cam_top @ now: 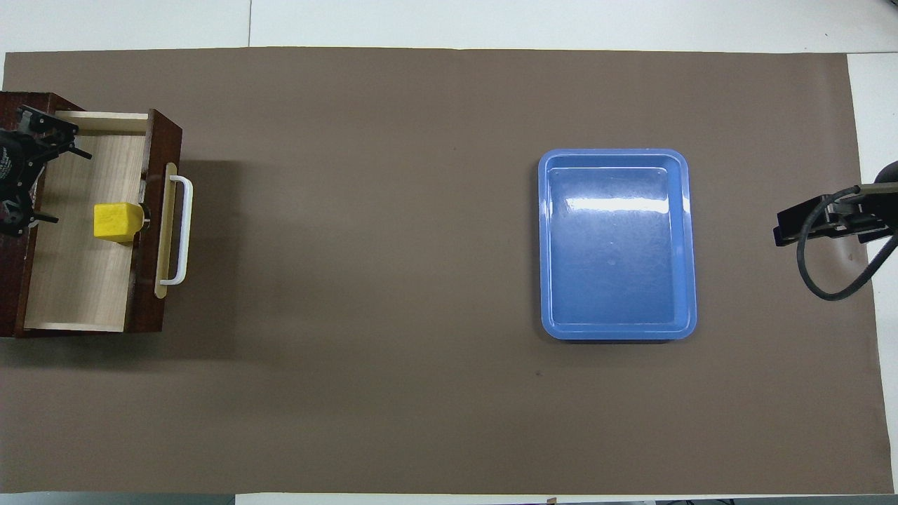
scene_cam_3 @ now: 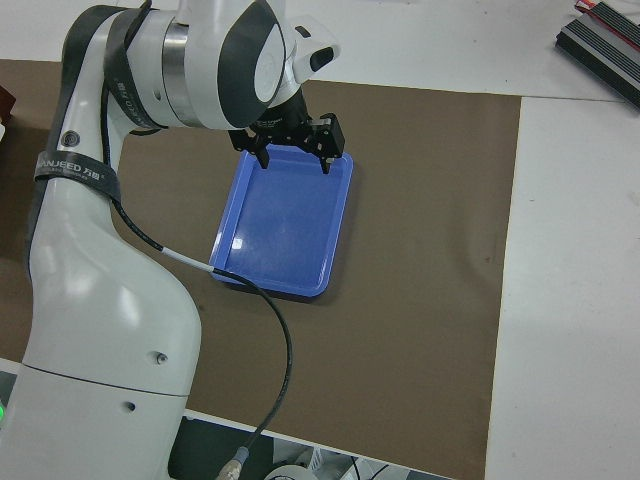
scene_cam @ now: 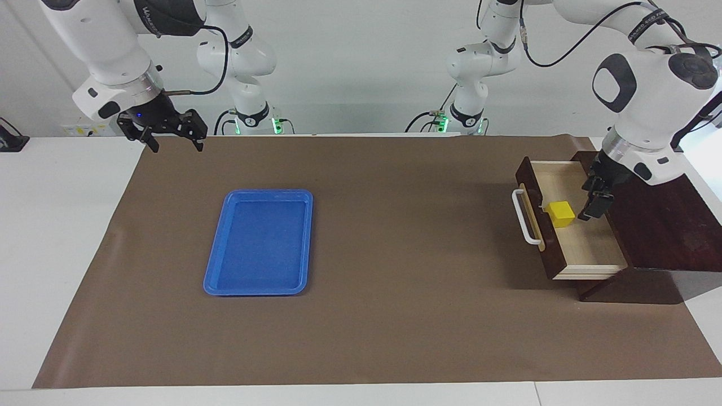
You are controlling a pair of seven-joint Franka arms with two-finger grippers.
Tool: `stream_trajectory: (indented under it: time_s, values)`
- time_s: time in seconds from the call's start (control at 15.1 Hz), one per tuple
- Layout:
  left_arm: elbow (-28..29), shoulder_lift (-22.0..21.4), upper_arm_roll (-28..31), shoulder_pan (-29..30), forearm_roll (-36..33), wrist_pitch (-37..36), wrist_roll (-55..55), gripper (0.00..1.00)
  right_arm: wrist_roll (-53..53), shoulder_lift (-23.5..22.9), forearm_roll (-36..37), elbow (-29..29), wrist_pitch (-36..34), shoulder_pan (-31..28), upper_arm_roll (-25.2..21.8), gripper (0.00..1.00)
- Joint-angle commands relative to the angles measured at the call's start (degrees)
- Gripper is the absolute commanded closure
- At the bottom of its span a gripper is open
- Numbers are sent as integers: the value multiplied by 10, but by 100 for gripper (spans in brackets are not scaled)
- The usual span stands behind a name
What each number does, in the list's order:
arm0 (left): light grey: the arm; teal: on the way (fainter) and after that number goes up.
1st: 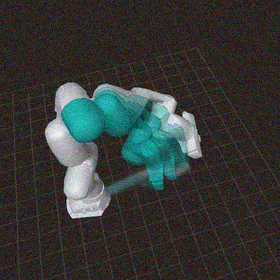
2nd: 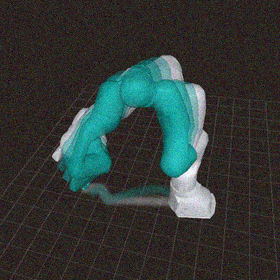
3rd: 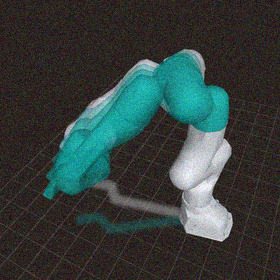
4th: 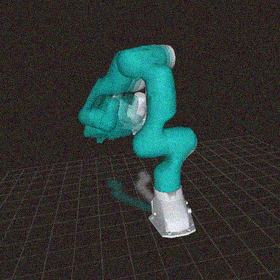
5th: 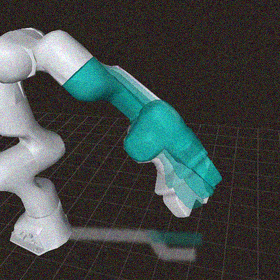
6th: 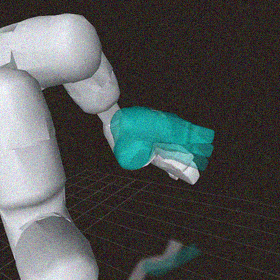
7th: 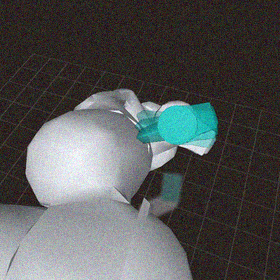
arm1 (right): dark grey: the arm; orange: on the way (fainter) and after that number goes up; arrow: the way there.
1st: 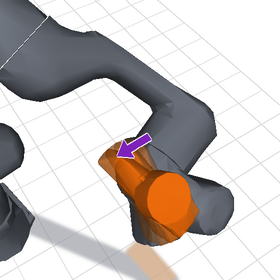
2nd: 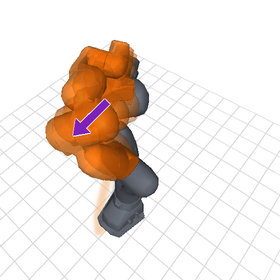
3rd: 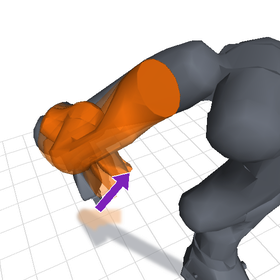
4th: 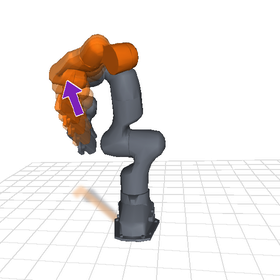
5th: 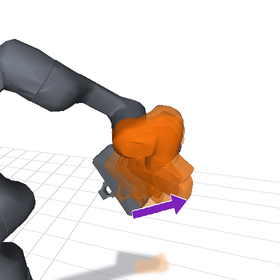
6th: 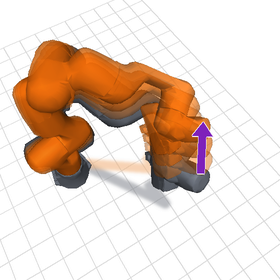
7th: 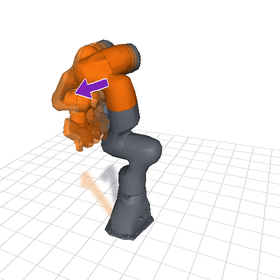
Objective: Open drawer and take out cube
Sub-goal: 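Reach into the drawer and grasp the yellow cube with the left gripper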
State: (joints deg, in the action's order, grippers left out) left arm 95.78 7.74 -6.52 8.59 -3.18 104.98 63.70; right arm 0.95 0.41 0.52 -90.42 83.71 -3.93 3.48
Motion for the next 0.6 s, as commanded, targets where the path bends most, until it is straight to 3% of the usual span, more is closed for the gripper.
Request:
stream_trajectory:
  time_s: [0.0, 0.2, 0.53]
  values:
    - [48, -11, -2, 6, 8, 8, 90, 0, 6, 9, -5, -12, 8, -11, 7, 0]
    - [87, -23, -3, 16, 7, 59, 166, 0, 7, 9, -5, -12, 6, -11, 7, 0]
    - [99, -23, -3, 22, 7, 73, 195, 0, 13, 10, -5, -12, 2, -11, 7, 0]
